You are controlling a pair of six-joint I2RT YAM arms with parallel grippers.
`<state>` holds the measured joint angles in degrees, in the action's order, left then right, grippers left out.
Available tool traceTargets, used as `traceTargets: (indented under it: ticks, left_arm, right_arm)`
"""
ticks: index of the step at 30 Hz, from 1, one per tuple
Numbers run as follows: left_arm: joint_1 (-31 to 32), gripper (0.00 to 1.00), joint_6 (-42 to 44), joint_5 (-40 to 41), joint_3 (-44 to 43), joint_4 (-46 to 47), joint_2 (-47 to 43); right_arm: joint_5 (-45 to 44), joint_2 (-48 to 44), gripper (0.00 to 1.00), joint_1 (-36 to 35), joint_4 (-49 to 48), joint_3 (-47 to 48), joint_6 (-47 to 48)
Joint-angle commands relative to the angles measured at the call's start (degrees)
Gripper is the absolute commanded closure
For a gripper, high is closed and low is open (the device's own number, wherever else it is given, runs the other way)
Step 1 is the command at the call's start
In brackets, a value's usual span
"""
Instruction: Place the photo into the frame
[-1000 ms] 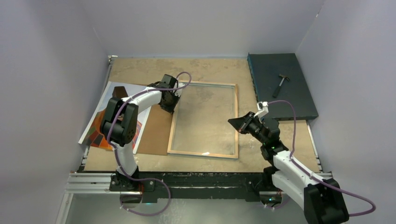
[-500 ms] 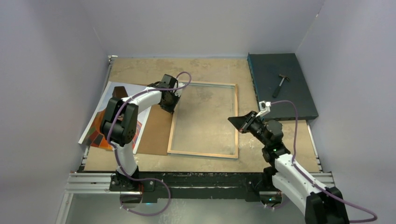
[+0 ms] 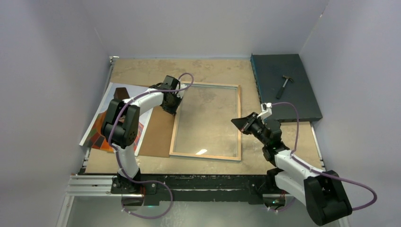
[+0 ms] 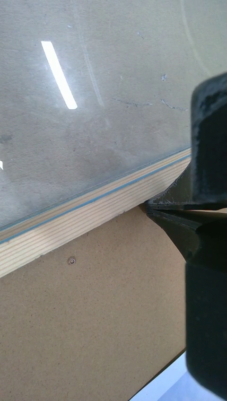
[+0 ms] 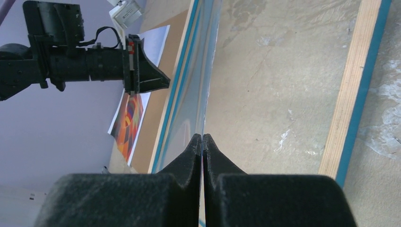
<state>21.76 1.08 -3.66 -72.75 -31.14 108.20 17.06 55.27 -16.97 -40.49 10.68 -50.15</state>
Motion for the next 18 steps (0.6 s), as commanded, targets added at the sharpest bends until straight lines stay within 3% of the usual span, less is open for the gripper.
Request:
traceTargets:
  ticks: [1, 18]
  left_arm:
    - [-0.23, 1.00, -0.31, -1.32, 0.42, 0.42, -2.50]
    - [-0.14, 1.00, -0.42, -1.92, 0.49, 0.47, -2.83]
  right_arm:
    - [-1.29, 1.82, 1.00, -0.29, -5.76, 0.03, -0.15]
    - [-1.69, 5.26, 1.00, -0.26, -7.20, -0.69, -1.07]
